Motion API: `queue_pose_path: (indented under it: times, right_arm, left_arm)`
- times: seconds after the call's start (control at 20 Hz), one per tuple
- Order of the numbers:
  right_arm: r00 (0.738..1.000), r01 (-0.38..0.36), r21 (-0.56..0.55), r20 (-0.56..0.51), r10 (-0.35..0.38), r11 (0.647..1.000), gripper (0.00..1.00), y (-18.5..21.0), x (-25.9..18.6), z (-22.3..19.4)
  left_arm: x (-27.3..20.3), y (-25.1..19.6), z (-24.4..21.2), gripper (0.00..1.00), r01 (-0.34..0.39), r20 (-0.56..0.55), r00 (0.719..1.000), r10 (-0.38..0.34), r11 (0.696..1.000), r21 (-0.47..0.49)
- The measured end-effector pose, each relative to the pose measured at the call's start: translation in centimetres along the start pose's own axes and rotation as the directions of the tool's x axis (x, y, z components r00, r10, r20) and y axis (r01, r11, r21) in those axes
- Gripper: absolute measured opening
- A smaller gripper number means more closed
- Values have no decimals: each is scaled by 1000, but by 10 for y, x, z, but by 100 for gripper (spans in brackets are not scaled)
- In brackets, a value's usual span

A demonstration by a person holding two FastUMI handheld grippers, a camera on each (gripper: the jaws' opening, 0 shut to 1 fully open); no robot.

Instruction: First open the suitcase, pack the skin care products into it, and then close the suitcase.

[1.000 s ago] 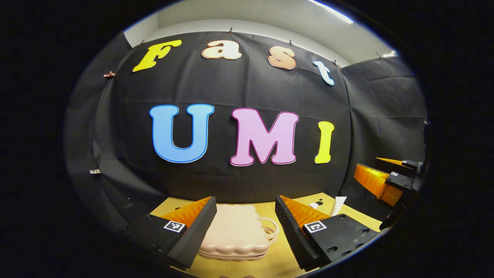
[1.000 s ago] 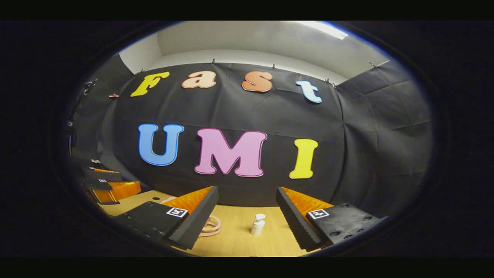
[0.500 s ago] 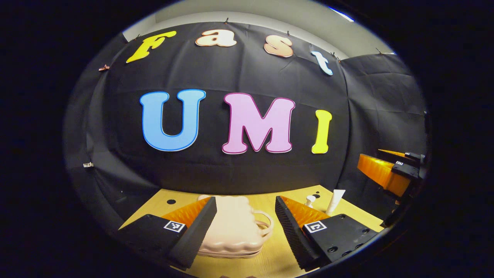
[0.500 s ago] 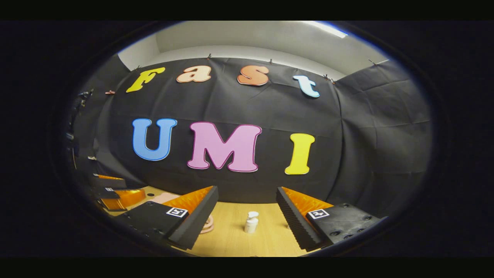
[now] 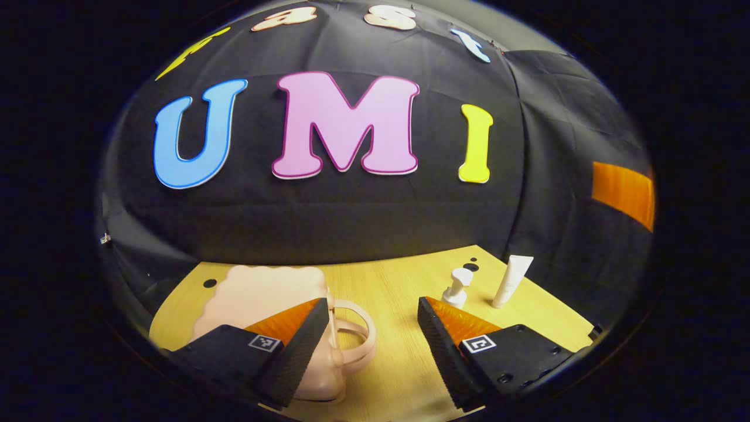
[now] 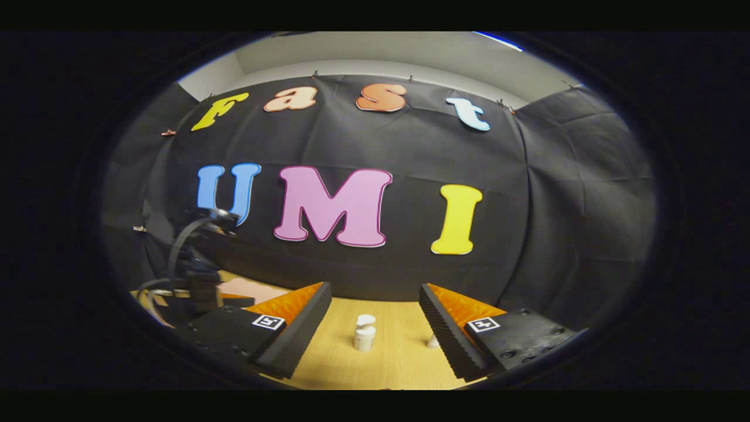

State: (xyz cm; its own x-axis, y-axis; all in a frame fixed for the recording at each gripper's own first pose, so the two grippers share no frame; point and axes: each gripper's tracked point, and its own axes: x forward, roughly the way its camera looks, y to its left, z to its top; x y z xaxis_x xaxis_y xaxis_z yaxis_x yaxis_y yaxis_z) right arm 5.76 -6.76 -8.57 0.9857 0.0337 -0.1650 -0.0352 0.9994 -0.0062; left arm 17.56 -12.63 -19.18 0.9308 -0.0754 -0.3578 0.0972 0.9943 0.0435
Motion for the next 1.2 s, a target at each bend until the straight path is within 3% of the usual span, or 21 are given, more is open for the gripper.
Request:
queue_pose_path:
  times: [0.3, 0.5, 0.65, 0.75, 0.8, 0.85, 0.9, 0.95, 1.0, 1.05, 1.2]
  right_arm:
    - [990, -66, 100, -118, 78, 993, 97, -5, 10, -42]
    - [986, -91, 102, -128, 103, 991, 96, -7, 21, -51]
    - [986, -82, 90, -135, 94, 993, 97, -20, 30, -60]
    - [986, -70, 91, -147, 83, 993, 97, -28, 34, -66]
    - [985, -63, 91, -156, 77, 994, 97, -32, 36, -70]
    - [984, -56, 92, -164, 71, 994, 97, -35, 38, -73]
    - [984, -50, 96, -167, 66, 994, 97, -38, 39, -75]
    - [984, -45, 98, -165, 61, 994, 97, -41, 39, -76]
    - [984, -44, 97, -165, 59, 994, 97, -42, 39, -77]
    - [984, -48, 92, -168, 63, 995, 97, -42, 39, -79]
    - [984, -63, 76, -164, 75, 995, 97, -41, 38, -79]
  left_arm:
    - [90, -5, -55, 94, -78, -145, 985, 89, 994, 74]
    - [120, 4, -84, 89, -161, -236, 954, 185, 980, 118]
    - [127, 13, -99, 76, -228, -274, 926, 259, 963, 140]
    - [131, 17, -110, 68, -233, -304, 914, 268, 962, 145]
    - [130, 18, -120, 65, -245, -362, 889, 281, 959, 144]
    - [126, 22, -125, 55, -259, -379, 875, 300, 953, 157]
    - [132, 26, -122, 53, -264, -364, 880, 304, 952, 157]
    - [133, 26, -122, 44, -268, -361, 882, 302, 953, 142]
    - [132, 30, -118, 43, -282, -367, 876, 314, 949, 139]
    - [133, 30, -122, 25, -283, -391, 867, 309, 951, 123]
    - [133, 22, -111, 17, -225, -404, 882, 241, 970, 88]
